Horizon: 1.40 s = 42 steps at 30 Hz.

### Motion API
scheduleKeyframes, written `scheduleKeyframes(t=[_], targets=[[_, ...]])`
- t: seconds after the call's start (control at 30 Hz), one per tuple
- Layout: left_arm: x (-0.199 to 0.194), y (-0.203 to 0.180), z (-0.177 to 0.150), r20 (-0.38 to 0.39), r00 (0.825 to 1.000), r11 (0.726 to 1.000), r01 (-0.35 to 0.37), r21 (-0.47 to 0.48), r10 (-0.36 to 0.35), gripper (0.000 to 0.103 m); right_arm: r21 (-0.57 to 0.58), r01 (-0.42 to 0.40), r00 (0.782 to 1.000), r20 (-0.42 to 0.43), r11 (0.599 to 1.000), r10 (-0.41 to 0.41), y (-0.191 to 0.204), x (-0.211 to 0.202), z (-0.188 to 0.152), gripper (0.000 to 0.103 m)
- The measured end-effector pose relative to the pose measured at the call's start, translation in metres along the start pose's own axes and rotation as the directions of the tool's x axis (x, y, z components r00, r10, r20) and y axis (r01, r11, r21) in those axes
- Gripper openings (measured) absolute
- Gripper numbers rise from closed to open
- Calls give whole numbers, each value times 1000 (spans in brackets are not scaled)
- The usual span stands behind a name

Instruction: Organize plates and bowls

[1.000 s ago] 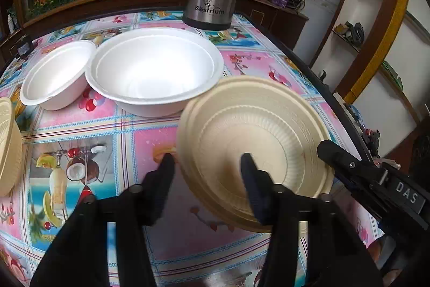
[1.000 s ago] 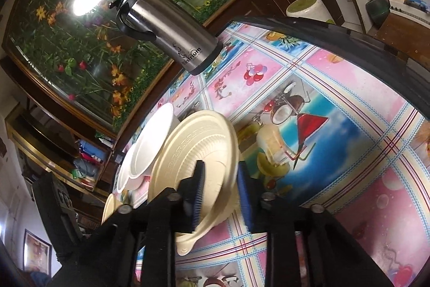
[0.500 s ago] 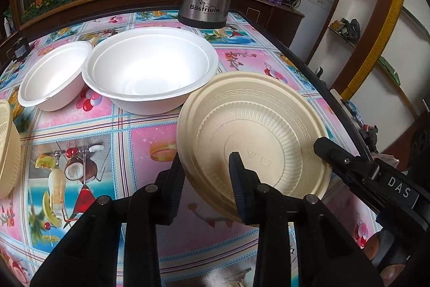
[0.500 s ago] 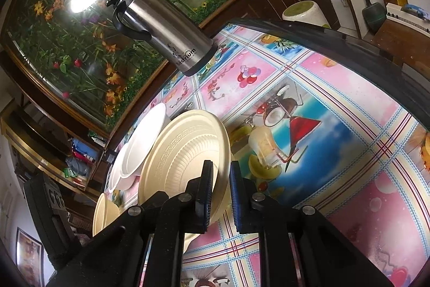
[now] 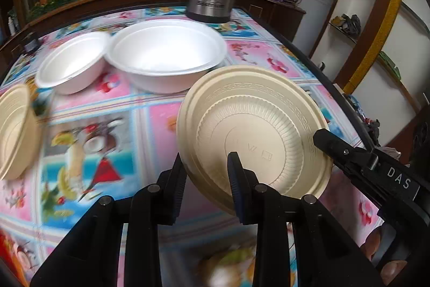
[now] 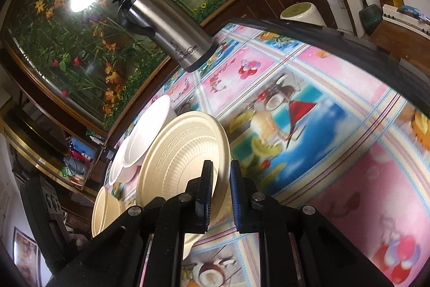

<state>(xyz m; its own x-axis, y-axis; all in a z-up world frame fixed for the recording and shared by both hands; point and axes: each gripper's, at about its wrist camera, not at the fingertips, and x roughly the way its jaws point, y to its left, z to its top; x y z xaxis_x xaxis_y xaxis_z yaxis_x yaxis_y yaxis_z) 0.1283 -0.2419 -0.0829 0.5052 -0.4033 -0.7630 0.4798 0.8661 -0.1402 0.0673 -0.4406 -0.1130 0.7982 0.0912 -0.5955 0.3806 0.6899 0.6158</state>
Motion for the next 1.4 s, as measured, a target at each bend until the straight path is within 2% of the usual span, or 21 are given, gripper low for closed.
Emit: scheduleKeyframes(t=[0.27, 0.5, 0.97, 1.13, 1.4], targets=[[-42, 41, -24, 48, 994, 994, -97, -45, 99, 28, -31, -78, 996, -51, 996, 77, 34, 3, -33, 13], [-87, 85, -43, 90, 982, 980, -153, -127, 165, 28, -86, -182, 981, -86, 980, 174, 84, 3, -69, 13], [-183, 161, -96, 184, 940, 938, -237, -255, 287, 34, -185, -350, 926, -220, 918, 308, 193, -2, -139, 16], [-205, 190, -116, 187, 921, 910, -274, -312, 341, 34, -225, -396, 902, -279, 890, 330, 228, 1, -171, 16], [-223, 228, -145, 152, 900, 863, -325, -387, 408, 34, -274, -451, 861, -385, 849, 333, 273, 10, -221, 16]])
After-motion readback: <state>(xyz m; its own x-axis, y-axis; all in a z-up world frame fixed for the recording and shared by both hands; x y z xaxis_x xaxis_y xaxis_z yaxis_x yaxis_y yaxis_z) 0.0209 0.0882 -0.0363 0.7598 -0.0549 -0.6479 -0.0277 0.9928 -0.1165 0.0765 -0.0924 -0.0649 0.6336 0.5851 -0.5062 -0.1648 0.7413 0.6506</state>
